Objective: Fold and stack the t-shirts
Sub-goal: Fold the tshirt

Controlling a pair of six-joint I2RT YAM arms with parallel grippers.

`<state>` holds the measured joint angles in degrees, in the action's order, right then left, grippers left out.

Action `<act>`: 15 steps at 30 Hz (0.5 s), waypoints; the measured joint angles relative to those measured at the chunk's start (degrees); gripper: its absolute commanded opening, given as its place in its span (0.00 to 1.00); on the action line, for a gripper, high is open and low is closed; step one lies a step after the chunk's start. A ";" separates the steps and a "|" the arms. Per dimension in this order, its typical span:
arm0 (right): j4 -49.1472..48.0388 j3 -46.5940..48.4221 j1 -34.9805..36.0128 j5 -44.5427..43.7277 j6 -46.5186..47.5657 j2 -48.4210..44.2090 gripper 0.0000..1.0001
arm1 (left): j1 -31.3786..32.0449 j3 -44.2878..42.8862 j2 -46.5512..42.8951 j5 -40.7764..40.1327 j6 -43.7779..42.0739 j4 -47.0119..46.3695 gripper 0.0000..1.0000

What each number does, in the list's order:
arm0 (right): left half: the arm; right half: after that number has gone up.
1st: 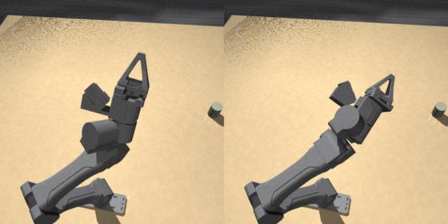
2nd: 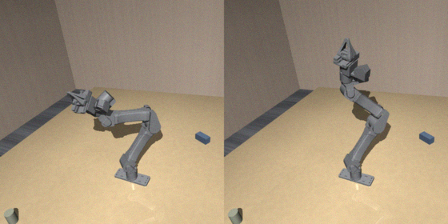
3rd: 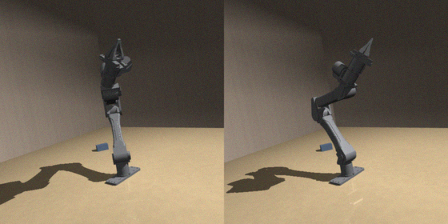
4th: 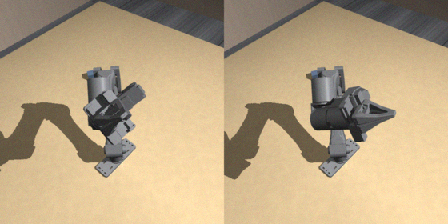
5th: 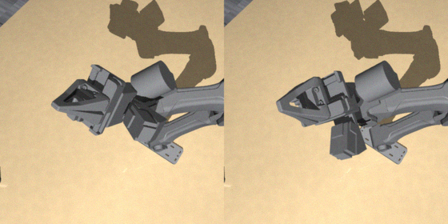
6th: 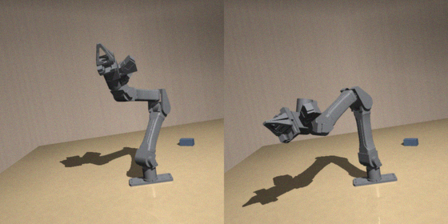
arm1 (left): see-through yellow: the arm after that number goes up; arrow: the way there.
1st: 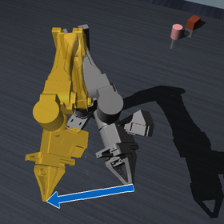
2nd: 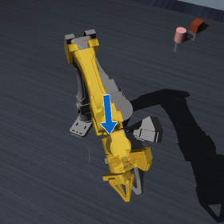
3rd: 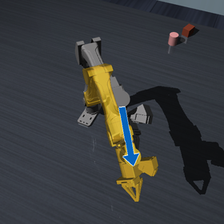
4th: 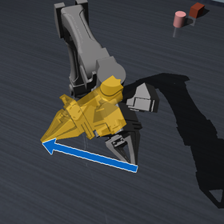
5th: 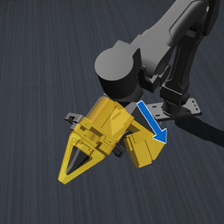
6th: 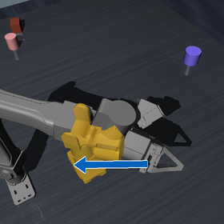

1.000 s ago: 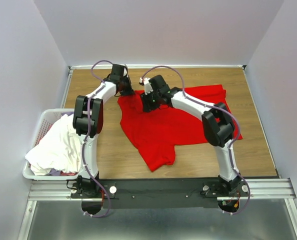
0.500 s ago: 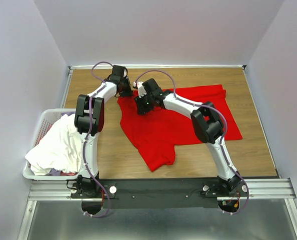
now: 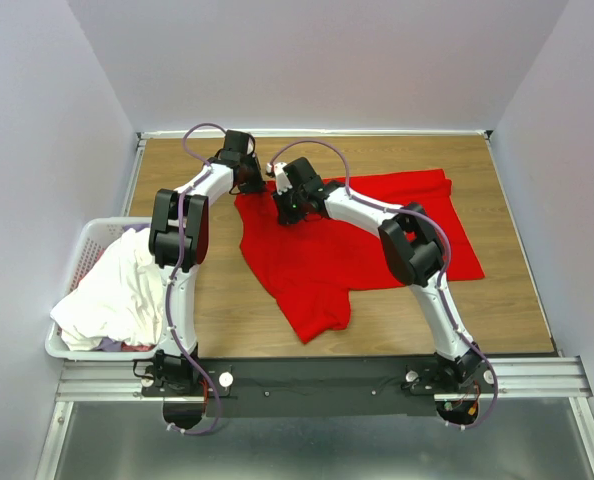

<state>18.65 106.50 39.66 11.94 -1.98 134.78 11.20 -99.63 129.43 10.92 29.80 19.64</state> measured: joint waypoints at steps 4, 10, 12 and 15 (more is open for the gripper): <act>-0.07 0.00 0.00 -0.87 -0.11 0.00 0.04 | 0.00 0.00 0.00 0.00 0.00 0.04 0.00; -0.35 -1.60 0.02 -2.80 0.13 -1.36 0.01 | 0.00 -0.55 -0.11 0.02 0.00 1.05 0.00; -0.31 -3.48 0.02 -3.85 0.37 -3.06 0.01 | 0.00 -0.20 -0.66 0.04 0.02 1.36 0.00; -0.26 -6.80 0.02 -5.05 1.31 -6.51 0.01 | 0.00 1.75 -3.13 0.13 0.24 1.92 0.00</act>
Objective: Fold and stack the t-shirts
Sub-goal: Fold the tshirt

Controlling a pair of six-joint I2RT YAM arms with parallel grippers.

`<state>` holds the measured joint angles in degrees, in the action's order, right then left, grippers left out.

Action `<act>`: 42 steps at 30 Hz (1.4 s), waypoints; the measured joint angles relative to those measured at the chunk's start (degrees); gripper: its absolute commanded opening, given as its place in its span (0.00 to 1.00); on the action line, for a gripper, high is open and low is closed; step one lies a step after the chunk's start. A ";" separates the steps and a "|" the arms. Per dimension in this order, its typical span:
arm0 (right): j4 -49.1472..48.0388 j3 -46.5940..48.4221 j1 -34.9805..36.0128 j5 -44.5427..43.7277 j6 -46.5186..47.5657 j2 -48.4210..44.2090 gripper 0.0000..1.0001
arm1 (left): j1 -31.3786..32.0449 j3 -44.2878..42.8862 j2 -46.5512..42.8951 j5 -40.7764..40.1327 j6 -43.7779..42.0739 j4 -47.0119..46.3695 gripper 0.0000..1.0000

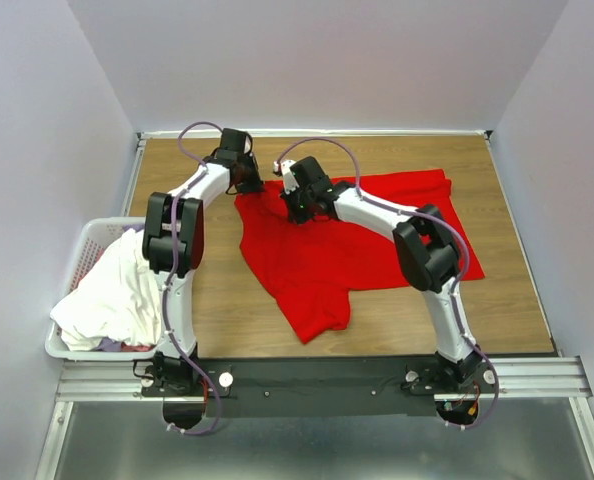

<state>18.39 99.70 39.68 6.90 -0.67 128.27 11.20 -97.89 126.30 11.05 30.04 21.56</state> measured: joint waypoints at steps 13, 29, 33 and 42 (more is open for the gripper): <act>0.55 -8.39 -0.02 -3.30 3.76 -10.40 0.01 | 0.59 17.51 -20.31 1.42 1.16 -1.07 0.00; 4.68 -12.90 -0.39 -8.83 9.35 -14.45 0.01 | 5.95 32.54 -31.80 2.62 2.97 -1.60 0.00; 5.16 -12.98 -0.39 -9.88 10.21 -14.51 0.01 | 6.25 32.22 -33.16 2.56 3.43 -0.50 0.00; 5.51 -13.53 -0.39 -12.22 12.00 -16.79 0.01 | 8.46 30.73 -36.96 2.05 3.78 1.49 0.00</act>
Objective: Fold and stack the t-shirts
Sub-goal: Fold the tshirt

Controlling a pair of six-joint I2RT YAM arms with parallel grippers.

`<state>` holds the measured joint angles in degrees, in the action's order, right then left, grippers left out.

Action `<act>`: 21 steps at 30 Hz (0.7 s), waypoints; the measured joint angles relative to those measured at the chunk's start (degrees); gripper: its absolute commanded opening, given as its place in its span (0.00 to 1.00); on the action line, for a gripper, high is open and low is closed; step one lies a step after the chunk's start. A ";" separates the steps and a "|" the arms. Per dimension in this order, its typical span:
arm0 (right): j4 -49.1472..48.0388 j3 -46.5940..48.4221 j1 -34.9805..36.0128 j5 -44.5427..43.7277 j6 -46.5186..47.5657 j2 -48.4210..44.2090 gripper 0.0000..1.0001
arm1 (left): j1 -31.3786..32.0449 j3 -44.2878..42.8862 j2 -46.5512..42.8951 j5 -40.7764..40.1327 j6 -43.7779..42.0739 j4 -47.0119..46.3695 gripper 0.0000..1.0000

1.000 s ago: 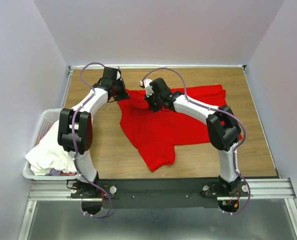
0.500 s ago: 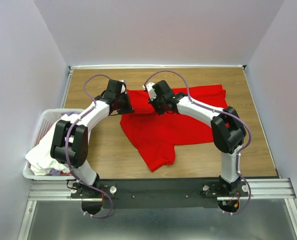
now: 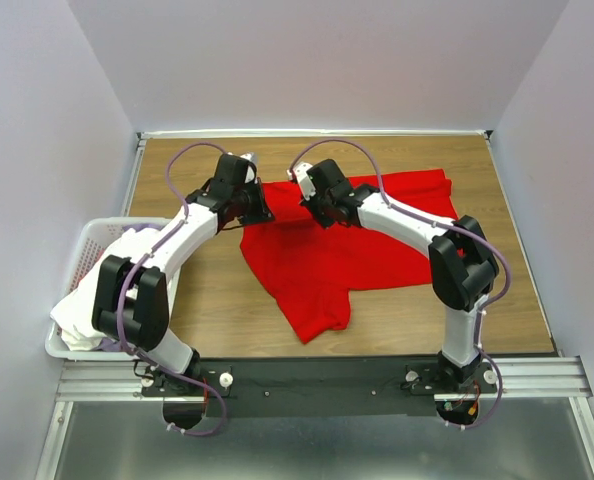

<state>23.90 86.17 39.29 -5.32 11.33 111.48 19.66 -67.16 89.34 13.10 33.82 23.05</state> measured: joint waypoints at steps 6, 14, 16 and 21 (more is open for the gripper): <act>0.70 -1.95 0.00 -0.85 0.37 -0.17 0.01 | 1.09 4.22 0.00 0.00 0.07 -0.07 0.00; 1.66 -3.91 0.13 -0.87 0.35 -0.15 0.01 | 1.20 8.87 2.32 0.63 0.35 -2.51 0.02; 1.79 -3.98 0.13 -0.87 0.33 -0.07 0.02 | 1.20 9.16 3.21 1.22 0.33 -3.19 0.08; 1.86 -3.98 0.11 -0.76 0.33 1.51 0.02 | 1.11 10.60 4.13 2.16 0.92 -5.07 0.51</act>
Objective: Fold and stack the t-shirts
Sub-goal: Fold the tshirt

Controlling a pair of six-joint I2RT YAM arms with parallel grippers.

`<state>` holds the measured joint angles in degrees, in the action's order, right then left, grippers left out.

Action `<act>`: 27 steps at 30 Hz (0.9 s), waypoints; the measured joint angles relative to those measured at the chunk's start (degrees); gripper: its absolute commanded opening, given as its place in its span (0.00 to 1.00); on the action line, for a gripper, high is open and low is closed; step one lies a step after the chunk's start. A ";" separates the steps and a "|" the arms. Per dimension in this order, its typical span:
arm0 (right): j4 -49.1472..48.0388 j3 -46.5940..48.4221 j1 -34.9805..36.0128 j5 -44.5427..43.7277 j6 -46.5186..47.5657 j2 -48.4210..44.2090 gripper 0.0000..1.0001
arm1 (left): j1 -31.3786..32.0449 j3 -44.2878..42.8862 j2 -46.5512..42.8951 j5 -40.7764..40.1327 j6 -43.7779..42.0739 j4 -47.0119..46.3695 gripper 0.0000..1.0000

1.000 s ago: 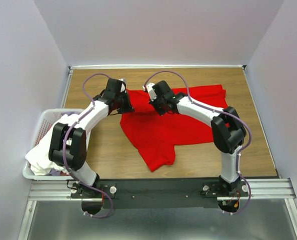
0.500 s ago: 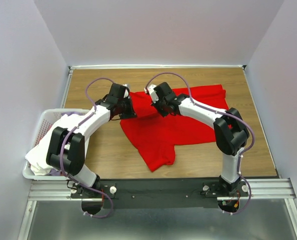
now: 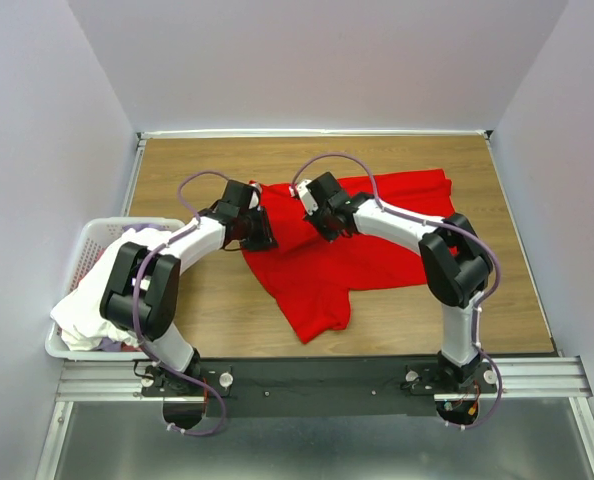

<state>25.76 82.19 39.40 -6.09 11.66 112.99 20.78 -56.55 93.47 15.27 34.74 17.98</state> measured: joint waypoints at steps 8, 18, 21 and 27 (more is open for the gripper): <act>0.87 0.02 -0.13 0.26 -0.04 3.21 0.02 | -8.33 -1.75 0.72 -1.79 1.29 -4.59 0.65; 0.87 0.02 -0.13 0.37 -0.31 3.28 0.02 | -10.64 -24.22 19.02 -5.14 -0.24 -9.62 0.49; 0.87 0.02 -0.13 0.42 -0.66 3.28 0.02 | -10.82 -27.26 23.28 -6.67 -0.50 -9.46 0.48; 0.87 0.02 -0.13 0.46 -1.11 3.28 0.02 | -11.08 -29.38 27.85 -8.63 -0.72 -7.98 0.47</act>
<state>26.63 82.21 39.27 -5.63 10.55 116.27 9.69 -85.93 121.32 6.63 34.02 10.00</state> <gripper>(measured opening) 0.017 0.478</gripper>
